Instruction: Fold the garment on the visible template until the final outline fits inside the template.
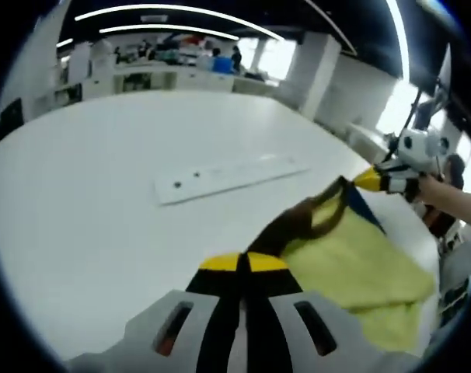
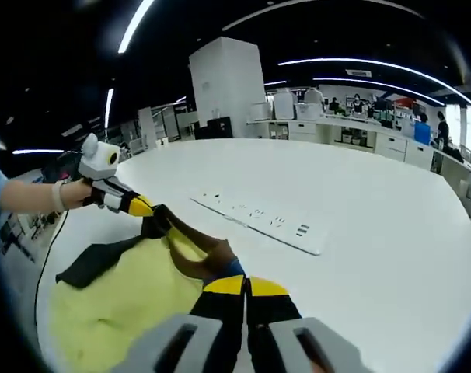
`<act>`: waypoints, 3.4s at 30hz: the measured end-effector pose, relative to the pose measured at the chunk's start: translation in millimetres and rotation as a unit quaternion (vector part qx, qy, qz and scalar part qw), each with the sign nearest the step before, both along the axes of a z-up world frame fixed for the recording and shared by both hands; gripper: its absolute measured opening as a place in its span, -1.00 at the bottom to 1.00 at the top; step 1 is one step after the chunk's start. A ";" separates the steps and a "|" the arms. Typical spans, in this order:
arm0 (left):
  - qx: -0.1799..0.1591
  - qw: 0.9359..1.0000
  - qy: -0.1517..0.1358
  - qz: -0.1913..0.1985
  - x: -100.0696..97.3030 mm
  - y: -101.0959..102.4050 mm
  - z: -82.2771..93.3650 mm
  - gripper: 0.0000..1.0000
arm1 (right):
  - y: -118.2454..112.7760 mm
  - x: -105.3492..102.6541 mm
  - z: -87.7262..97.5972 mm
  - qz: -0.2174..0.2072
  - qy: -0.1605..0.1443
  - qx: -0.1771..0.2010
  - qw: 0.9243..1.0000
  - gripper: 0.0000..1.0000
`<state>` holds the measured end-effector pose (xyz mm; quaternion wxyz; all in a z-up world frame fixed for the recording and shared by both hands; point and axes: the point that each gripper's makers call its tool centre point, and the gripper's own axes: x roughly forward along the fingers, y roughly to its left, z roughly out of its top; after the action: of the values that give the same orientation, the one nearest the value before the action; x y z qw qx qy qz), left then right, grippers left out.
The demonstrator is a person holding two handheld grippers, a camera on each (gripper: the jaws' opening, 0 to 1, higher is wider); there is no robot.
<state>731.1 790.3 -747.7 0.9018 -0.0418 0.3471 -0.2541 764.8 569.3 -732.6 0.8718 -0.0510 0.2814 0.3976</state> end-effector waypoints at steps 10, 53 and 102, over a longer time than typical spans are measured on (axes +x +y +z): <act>0.026 0.999 0.022 0.015 3.9 7.5 -12.3 -1.00 | 9.7 8.7 -20.9 -0.012 0.007 -0.015 1.000 -1.00; 0.036 0.998 -0.032 -0.032 -24.0 -8.4 18.5 0.61 | 10.0 -16.4 4.9 -0.002 -0.008 0.030 1.000 0.67; -0.029 0.998 -0.052 0.012 -219.1 -21.7 79.9 0.48 | -100.2 -182.3 15.0 -0.079 0.037 0.057 0.995 0.45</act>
<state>512.0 768.6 -667.8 0.9200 -0.0588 0.2919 -0.2549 582.5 469.1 -717.5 0.8908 0.0361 0.2936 0.3450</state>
